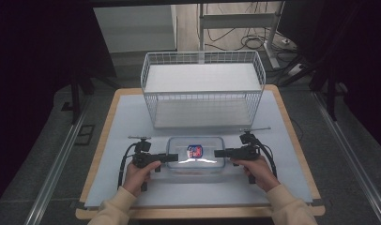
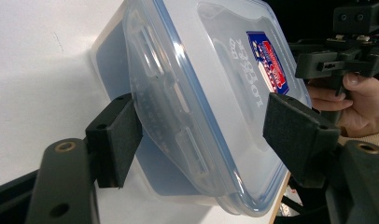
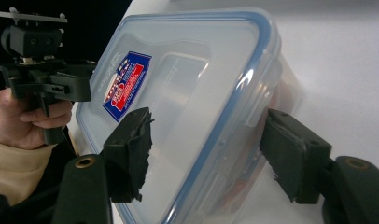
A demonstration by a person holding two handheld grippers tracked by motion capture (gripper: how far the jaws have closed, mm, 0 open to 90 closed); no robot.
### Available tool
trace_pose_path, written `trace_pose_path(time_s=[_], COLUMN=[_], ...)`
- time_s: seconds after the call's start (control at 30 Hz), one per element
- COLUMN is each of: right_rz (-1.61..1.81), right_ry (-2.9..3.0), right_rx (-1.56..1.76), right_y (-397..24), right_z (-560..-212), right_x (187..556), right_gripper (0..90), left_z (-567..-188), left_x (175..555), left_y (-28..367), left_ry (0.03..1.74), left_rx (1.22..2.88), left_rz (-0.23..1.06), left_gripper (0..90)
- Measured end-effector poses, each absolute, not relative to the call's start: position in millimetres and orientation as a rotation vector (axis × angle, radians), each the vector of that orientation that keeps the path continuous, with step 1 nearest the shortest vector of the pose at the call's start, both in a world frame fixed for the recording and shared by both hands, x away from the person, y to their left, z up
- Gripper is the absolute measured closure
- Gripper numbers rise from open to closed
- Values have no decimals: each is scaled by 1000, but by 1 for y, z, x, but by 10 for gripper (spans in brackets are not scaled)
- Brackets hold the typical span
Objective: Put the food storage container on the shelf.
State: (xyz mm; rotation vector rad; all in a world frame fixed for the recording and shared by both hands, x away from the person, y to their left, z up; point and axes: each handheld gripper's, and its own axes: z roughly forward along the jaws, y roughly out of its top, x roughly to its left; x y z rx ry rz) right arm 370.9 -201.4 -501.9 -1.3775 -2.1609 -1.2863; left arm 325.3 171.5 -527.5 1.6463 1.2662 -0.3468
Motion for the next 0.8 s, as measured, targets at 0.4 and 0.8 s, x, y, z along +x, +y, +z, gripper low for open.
trace_pose_path(time_s=[0.4,0.8], right_rz=[-1331,-1383], right_ry=[-2152,-2191], right_rx=[-1354,-1316], right_y=[-207,-210], right_z=[-498,-494], right_x=[364,352], right_gripper=[437,483], left_z=[-525,-522], left_x=[314,301], left_y=[172,173], left_ry=[1254,1232], left_rx=[1625,1610], left_rz=[-296,-244], left_gripper=[339,387])
